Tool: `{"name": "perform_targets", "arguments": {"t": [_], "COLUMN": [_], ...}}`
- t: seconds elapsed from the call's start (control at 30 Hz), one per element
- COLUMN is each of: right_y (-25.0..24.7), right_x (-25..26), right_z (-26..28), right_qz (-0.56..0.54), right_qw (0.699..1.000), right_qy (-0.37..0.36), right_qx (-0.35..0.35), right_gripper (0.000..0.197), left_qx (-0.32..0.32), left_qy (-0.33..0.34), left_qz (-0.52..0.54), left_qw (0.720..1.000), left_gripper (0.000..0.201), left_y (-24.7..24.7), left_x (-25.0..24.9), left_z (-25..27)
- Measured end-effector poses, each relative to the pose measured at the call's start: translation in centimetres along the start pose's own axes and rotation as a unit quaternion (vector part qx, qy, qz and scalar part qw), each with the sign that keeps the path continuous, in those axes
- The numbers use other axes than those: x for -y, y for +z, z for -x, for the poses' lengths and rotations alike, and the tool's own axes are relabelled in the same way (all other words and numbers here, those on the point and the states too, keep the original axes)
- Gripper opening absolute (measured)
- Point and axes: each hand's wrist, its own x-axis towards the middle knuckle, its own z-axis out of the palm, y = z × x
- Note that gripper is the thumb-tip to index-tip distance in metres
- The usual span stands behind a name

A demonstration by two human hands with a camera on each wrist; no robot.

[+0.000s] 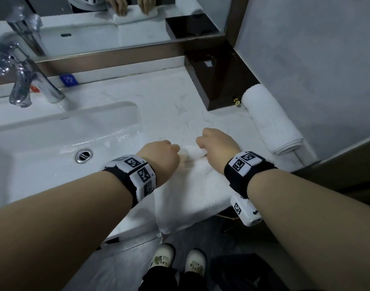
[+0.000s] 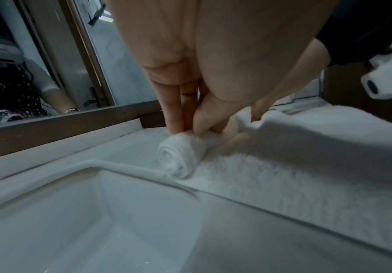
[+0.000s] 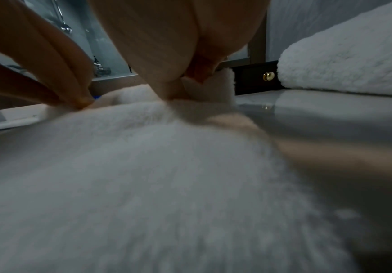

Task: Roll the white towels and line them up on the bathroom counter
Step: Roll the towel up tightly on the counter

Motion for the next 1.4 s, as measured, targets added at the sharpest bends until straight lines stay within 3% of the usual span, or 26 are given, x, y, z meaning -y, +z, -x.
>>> {"name": "perform_targets", "arguments": {"t": [0.23, 0.37, 0.47, 0.53, 0.63, 0.83, 0.97, 1.1, 1.17, 1.27, 1.4], "right_y": [0.0, 0.3, 0.4, 0.5, 0.7, 0.2, -0.3, -1.2, -1.9, -3.1, -4.2], "right_x": [0.2, 0.2, 0.5, 0.6, 0.5, 0.1, 0.4, 0.7, 0.7, 0.9, 1.7], "right_z": [1.9, 2.9, 3.3, 3.6, 4.0, 3.7, 3.3, 3.0, 2.7, 2.0, 0.6], "right_qz": [-0.025, -0.074, -0.112, -0.123, -0.152, -0.183, -0.157, -0.139, -0.15, -0.126, -0.055], "right_qw": [1.0, 0.996, 0.992, 0.99, 0.986, 0.979, 0.983, 0.985, 0.982, 0.981, 0.976], "right_qy": [0.005, 0.031, 0.048, 0.047, 0.055, 0.089, 0.094, 0.106, 0.109, 0.109, 0.112], "right_qx": [-0.011, -0.025, -0.036, -0.042, -0.05, -0.028, -0.019, 0.011, 0.032, 0.101, 0.178], "right_gripper": [0.036, 0.033, 0.025, 0.022, 0.013, 0.029, 0.019, 0.017, 0.01, 0.04, 0.041], "left_qx": [0.028, 0.008, 0.0, -0.034, -0.049, -0.02, 0.003, -0.037, -0.049, -0.046, -0.046], "left_qy": [-0.047, -0.101, -0.097, -0.084, -0.094, -0.127, -0.092, -0.072, -0.067, -0.065, -0.075], "left_qz": [0.075, 0.165, 0.227, 0.265, 0.32, 0.282, 0.239, 0.209, 0.188, 0.16, 0.181], "left_qw": [0.996, 0.981, 0.969, 0.96, 0.941, 0.951, 0.967, 0.975, 0.979, 0.984, 0.979], "left_gripper": [0.018, 0.008, 0.018, 0.007, 0.019, 0.036, 0.032, 0.019, 0.025, 0.038, 0.04], "left_y": [-0.4, -0.4, -0.3, 0.3, 1.4, 2.6, 2.2, 2.7, 3.1, 3.3, 3.2], "left_x": [-0.4, 0.7, 2.2, 3.0, 3.1, 2.0, 1.8, 0.9, 0.3, -0.5, -0.8], "left_z": [0.3, -0.4, -0.8, -0.8, -1.0, -1.5, -1.4, -0.4, -0.1, 0.0, 0.0]}}
